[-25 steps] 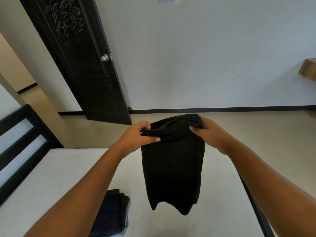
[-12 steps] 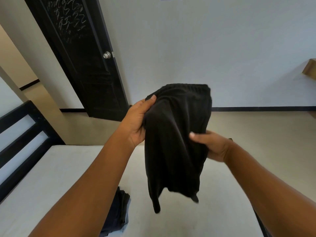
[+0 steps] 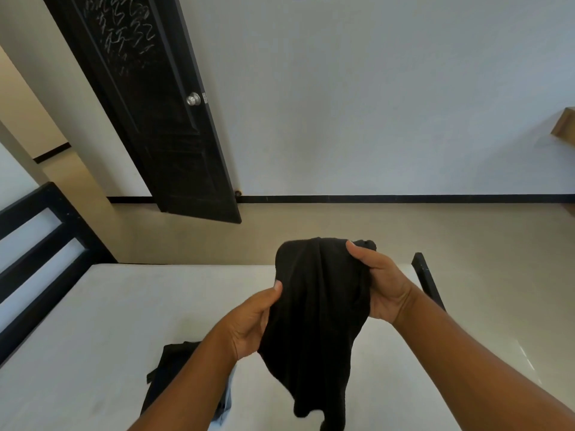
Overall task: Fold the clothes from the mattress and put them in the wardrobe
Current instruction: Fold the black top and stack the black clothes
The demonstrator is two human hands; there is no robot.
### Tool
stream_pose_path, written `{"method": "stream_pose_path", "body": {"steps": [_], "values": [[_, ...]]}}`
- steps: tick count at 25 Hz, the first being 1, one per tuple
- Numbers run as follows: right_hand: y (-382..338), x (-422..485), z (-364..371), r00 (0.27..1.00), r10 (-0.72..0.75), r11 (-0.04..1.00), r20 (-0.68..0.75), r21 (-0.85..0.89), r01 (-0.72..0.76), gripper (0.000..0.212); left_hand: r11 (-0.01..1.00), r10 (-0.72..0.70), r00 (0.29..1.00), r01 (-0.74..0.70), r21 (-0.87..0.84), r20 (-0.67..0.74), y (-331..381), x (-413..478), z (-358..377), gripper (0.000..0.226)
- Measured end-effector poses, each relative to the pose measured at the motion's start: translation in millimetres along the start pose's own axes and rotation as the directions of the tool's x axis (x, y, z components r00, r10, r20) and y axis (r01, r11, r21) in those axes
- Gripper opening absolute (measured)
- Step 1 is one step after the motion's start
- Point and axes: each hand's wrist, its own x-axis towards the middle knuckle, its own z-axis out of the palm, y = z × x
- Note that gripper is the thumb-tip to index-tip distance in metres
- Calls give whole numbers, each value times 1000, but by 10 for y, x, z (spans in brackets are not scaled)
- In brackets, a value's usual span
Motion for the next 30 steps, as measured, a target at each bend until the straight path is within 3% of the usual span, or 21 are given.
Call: {"method": "stream_pose_path", "body": {"steps": [2,5,8,10,13,17,21,25,28,30], "values": [[1,39,-23,999,37,999,-20,-40,-37,41,996,64,997,-61,59,-37,75,-18,15,67],[53,102,-143,996,66,997,-62,54,-63,52,988,150,983,-153,-22,-103,316,-70,49,47],[244,64,-275,990,131,979,-52,162,-121,41,981,175,974,-185,-59,-144,408,-81,21,34],[430,21,-338,980,197,969,-11,155,-193,34,986,156,976,-164,-41,-152,358,-72,-7,35],[626,58,-402,958,287,957,0,31,-287,42,988,139,982,-146,-47,-131,234,-57,-182,49],[784,232,-404,932,352,931,-92,-65,-358,33,972,23,999,-11,235,-49,158,-136,-445,61],[967,413,-397,890,385,919,-245,13,-394,37,959,-42,991,75,274,-124,129,-184,-593,35],[950,450,-338,894,395,913,-211,-20,-408,43,934,6,950,106,342,-311,-9,-186,-697,44],[959,523,-378,914,369,908,-172,-144,-393,61,905,57,913,123,407,-403,-86,-194,-850,59],[993,579,-349,933,310,838,-181,-412,-358,39,879,73,948,86,469,-310,-86,-258,-930,49]]}}
